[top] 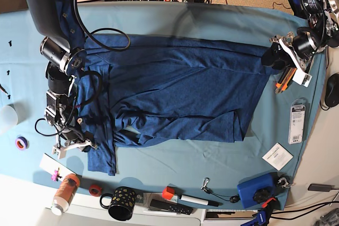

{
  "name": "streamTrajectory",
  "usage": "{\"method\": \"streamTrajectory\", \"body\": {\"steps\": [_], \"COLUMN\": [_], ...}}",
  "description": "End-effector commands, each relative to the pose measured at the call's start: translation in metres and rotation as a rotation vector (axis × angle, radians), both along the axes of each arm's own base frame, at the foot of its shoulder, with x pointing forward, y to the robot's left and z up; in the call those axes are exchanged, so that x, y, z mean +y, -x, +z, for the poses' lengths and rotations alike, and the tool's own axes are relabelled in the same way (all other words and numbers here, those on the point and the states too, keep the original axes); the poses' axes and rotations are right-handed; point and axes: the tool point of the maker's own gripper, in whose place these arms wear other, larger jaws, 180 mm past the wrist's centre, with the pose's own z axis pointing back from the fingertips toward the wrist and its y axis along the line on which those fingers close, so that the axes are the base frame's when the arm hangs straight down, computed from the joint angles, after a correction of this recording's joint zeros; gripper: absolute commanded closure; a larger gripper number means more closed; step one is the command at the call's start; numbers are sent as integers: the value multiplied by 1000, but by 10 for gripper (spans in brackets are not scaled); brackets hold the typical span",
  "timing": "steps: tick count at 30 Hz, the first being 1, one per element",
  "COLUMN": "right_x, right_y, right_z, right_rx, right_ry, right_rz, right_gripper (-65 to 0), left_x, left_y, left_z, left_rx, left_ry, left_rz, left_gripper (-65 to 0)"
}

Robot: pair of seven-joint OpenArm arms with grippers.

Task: Layout the t-shirt on the table in an organized manner, then fold the t-shirt properly
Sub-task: 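Move the right gripper to the shirt hem and grasp it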

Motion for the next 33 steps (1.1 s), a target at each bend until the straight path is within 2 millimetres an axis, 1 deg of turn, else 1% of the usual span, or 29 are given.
{"method": "streamTrajectory", "body": {"steps": [1,6,9,12,14,18,20,23,26,33], "right_x": [-10,-11,-4,0,-1,-20,-21,-19,-15,14], "right_y": [-18,-22,-27,-30,-28,-16,-14,-12,-12,-21], "right_z": [32,38,48,52,48,29,24,22,20,19], "right_rx": [-88,-120,-164,-171,-153,-74,-52,-31,-27,-46], "right_ry": [12,17,6,1,3,36,40,32,27,-3], "right_rz": [-15,-20,18,29,22,-74,-83,-74,-68,-37], "right_gripper": [-229,-229,-229,-229,-229,-229,-228,-196,-193,-193], "left_x": [2,2,2,2,2,2,2,2,2,2], "left_y": [-8,-8,-8,-8,-8,-8,-8,-9,-9,-8], "left_z": [13,13,13,13,13,13,13,13,13,13], "left_rx": [-51,-51,-51,-53,-53,-53,-53,-54,-54,-53], "left_ry": [3,4,3,4,4,4,4,5,4,5], "left_rz": [1,1,1,2,2,2,2,2,2,2], "left_gripper": [-277,-277,-277,-277,-277,-277,-277,-277,-277,-277]}}
